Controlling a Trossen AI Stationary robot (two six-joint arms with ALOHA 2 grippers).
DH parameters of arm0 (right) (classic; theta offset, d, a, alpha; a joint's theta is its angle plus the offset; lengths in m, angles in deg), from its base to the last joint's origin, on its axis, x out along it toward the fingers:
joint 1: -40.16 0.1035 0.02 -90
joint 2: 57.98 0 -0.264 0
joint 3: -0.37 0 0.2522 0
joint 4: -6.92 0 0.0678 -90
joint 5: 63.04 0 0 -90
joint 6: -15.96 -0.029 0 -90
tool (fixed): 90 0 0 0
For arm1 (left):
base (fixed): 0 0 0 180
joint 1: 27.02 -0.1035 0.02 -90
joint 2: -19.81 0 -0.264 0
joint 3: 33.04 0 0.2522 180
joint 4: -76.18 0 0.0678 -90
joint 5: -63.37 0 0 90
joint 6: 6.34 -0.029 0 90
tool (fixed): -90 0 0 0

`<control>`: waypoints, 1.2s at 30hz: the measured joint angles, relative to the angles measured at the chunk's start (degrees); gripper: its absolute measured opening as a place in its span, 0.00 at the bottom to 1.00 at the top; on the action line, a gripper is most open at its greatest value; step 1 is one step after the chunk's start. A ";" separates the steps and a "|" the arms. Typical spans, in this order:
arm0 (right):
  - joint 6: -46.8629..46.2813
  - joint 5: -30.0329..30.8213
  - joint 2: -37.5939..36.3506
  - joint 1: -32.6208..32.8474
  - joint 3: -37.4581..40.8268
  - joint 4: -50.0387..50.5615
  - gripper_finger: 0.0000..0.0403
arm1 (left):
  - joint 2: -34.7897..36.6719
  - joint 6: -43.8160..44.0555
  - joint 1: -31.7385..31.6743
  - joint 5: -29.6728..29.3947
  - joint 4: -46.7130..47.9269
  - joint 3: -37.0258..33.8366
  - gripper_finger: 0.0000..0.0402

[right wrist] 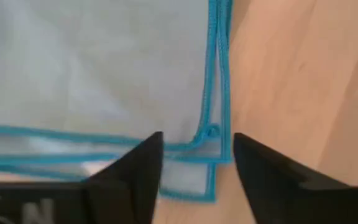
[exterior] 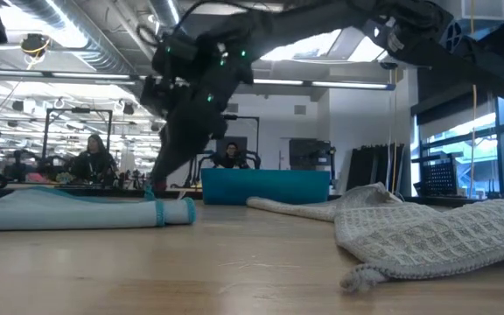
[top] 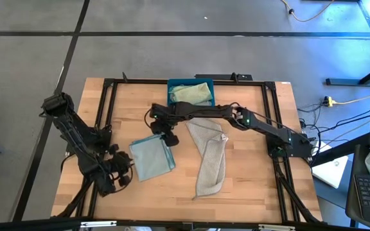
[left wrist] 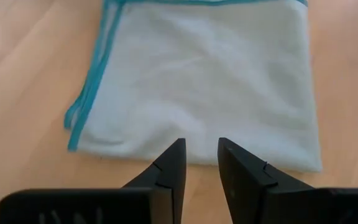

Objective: Fold microfiber towels
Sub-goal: Fold the light blue towel

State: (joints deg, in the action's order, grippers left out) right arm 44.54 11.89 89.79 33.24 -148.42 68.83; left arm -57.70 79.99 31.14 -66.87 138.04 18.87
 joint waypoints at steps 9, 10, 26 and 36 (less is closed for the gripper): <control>-2.35 -4.46 -6.12 6.46 -0.15 7.35 0.65 | -0.15 -11.09 -0.01 -5.05 -2.28 -0.02 0.21; -2.63 -4.28 -5.99 8.09 -0.08 7.94 0.65 | -0.15 -11.63 -0.01 -5.85 -2.33 -0.02 0.21; -13.80 25.29 -5.66 24.14 7.54 3.05 0.55 | -0.15 -18.02 -0.01 -13.96 -2.23 -0.02 0.21; -17.51 39.39 -5.86 26.76 17.22 -1.60 0.52 | -0.15 -21.38 -0.76 -19.01 -2.25 -0.02 0.21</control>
State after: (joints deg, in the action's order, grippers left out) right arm 27.03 51.27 83.93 60.00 -131.19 67.23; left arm -57.85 58.60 30.37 -85.88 135.79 18.85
